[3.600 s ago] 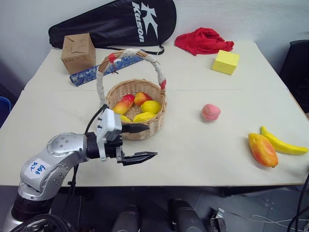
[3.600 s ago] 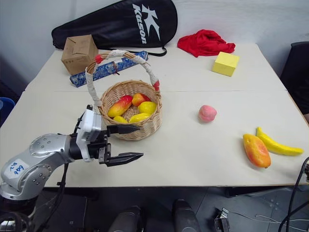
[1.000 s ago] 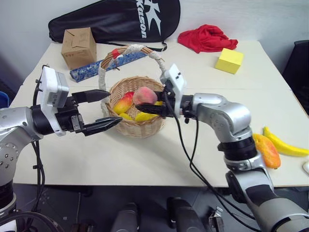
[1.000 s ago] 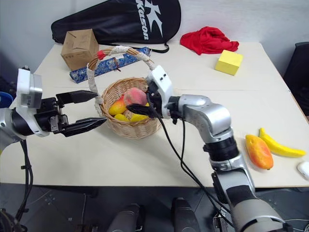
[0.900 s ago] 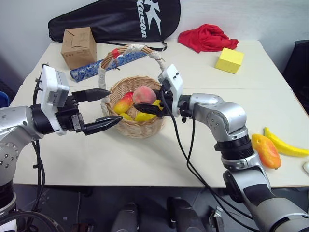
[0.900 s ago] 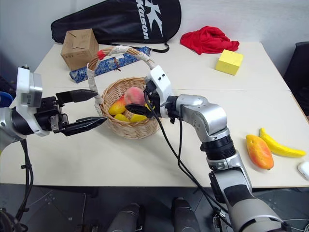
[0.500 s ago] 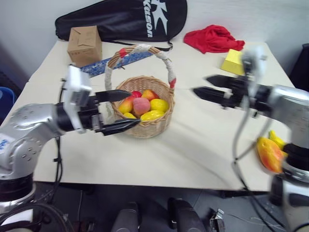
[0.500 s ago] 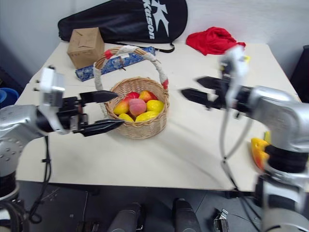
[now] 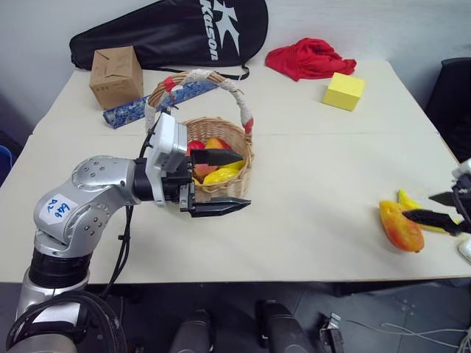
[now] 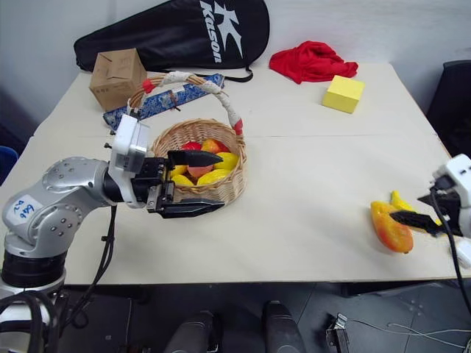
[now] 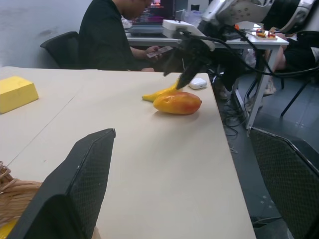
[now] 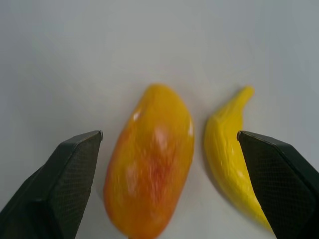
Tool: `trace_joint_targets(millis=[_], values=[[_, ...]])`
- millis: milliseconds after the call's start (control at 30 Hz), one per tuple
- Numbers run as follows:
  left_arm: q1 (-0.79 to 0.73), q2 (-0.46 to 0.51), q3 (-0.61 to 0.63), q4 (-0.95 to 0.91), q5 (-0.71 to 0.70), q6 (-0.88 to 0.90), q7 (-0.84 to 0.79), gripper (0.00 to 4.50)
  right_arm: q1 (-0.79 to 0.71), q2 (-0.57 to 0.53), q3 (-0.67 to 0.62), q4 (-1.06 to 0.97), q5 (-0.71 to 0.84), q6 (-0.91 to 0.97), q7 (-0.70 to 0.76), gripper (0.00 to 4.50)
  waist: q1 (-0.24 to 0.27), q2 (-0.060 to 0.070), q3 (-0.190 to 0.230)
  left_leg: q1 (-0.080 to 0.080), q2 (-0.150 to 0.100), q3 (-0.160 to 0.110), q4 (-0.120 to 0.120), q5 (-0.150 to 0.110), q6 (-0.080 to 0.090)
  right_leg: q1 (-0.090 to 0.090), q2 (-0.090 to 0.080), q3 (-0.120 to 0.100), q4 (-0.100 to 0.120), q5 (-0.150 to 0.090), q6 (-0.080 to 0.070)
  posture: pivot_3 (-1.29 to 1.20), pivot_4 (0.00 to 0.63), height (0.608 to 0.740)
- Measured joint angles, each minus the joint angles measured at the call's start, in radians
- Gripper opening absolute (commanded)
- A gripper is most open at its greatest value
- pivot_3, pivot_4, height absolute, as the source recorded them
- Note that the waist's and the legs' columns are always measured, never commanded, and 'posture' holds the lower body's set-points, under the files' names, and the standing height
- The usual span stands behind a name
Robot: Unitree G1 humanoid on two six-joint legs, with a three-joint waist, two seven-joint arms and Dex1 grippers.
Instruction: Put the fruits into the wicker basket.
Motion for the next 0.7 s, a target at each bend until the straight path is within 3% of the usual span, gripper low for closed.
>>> trace_joint_targets(millis=[200,567,700], values=[[0.027,-0.004,0.001,-0.006,0.001,0.0,0.024,4.5,0.01,0.009,-0.047,-0.017,0.027,0.061,-0.004,4.46,0.001,0.0,0.0,0.0,0.0,-0.001,0.001,0.0,0.0,0.0,-0.001,0.001,0.0,0.0,0.0,0.0,0.15,0.74],[0.026,0.003,0.004,-0.007,0.003,0.001,0.032,4.5,-0.022,0.153,-0.007,0.098,0.04,0.099,-0.074,4.46,0.01,0.0,0.0,-0.001,-0.001,-0.001,0.002,0.0,0.0,0.0,-0.001,0.003,0.0,0.0,0.0,0.0,0.15,0.74],[0.026,0.006,0.004,-0.007,0.006,0.0,0.031,4.5,-0.027,0.19,0.042,0.101,0.041,0.095,-0.095,3.51,0.014,0.0,0.0,-0.001,-0.001,-0.001,0.002,0.0,0.0,0.0,-0.001,0.003,0.0,0.0,0.0,0.0,0.15,0.74]])
